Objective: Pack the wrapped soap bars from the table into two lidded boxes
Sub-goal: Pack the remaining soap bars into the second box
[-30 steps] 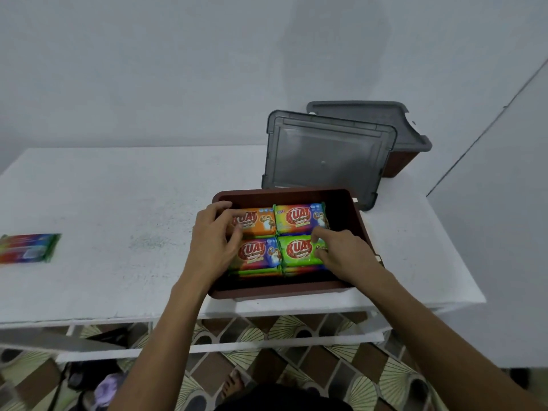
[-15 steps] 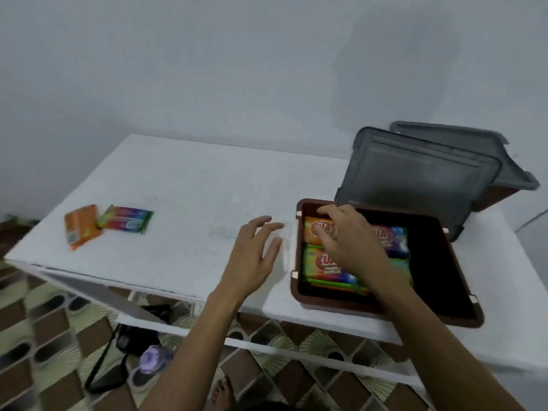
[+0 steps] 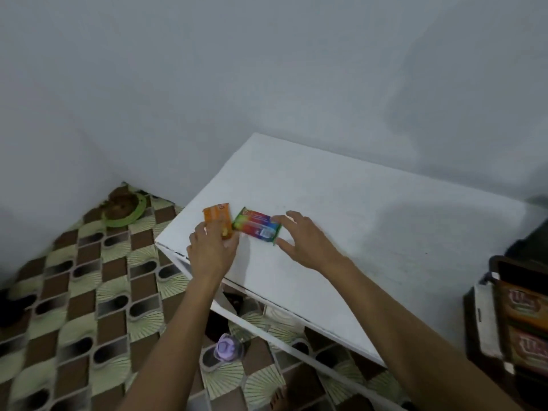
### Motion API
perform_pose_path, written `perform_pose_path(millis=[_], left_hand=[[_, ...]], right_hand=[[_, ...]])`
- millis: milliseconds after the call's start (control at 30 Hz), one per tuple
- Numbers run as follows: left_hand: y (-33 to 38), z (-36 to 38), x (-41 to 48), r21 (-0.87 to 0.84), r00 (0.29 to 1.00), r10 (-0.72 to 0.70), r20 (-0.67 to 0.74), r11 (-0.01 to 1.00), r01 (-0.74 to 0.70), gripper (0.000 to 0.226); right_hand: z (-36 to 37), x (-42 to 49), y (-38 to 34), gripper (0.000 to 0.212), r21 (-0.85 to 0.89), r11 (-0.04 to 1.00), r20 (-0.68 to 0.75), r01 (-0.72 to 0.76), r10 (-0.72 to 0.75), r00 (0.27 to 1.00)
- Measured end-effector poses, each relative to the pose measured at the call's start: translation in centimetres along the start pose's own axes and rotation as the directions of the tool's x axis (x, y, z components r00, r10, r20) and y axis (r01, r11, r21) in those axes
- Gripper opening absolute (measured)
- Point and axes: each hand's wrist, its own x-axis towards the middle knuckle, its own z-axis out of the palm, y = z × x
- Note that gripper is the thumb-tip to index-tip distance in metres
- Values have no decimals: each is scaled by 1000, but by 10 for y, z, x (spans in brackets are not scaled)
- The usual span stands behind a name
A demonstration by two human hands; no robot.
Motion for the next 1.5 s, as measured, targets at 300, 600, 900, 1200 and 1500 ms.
perform_pose_path(millis=[300,600,900,1200,1500], left_hand=[[-7,17,35,130,998,-66,10,989,64,78],[14,4,31,-157,988,7,157,987,18,80],[116,-13,-36,-742,946,311,93,655,-142,79],[251,11,-154,-939,852,496,170,344,-12,61],[307,47,-230,-939,847,477,233,338,68,53]], right_hand=[[40,41,-7,50,-119,993,91,16,-5,996],[5,9,10,26,112,991,-245,-71,97,965],[-93,-108,50,26,384,917,-379,-109,264,887],[-187,-277,105,17,518,849,-457,-107,380,804],[-199,-383,157,24,581,778,-301,-241,481,823]])
